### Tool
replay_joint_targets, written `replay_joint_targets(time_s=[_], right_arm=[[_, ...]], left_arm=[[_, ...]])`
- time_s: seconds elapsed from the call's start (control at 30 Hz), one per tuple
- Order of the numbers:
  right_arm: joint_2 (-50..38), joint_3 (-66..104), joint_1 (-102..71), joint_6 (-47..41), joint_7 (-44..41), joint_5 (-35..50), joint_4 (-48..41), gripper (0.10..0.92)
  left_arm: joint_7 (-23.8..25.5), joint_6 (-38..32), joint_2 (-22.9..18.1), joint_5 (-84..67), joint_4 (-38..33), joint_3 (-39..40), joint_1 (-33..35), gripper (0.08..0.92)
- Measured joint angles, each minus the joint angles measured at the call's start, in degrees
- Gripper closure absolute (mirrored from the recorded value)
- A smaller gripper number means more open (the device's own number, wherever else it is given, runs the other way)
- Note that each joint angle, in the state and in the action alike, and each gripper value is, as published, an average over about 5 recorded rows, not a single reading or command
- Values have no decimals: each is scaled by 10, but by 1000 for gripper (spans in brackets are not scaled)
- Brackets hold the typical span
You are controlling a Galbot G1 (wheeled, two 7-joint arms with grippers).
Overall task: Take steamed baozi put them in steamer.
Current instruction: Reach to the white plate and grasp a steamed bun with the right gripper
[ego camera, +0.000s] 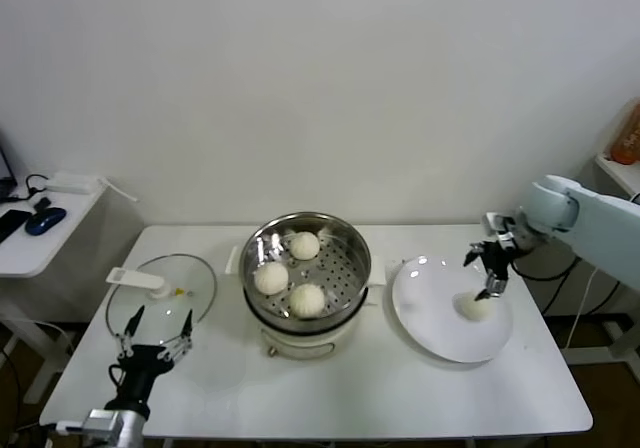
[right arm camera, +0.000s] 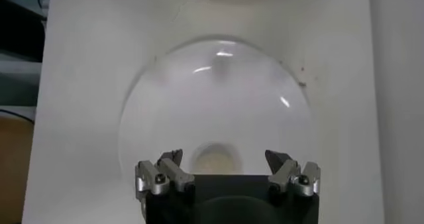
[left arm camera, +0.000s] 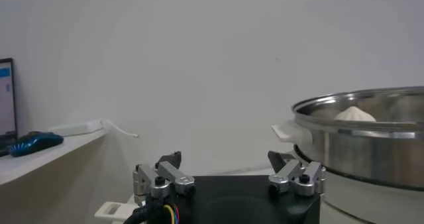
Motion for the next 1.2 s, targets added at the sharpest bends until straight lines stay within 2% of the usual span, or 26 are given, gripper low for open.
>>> replay_joint_targets(time_s=[0.63,1.2], right_arm=[[64,95,-118,72,-9,-139,-126,203],[113,125,-156,98,-13,-195,-184,203]], left_arm=[[0,0,-3,9,5,-1,8,177],[-1,0,-8,15,5,0,10,177]])
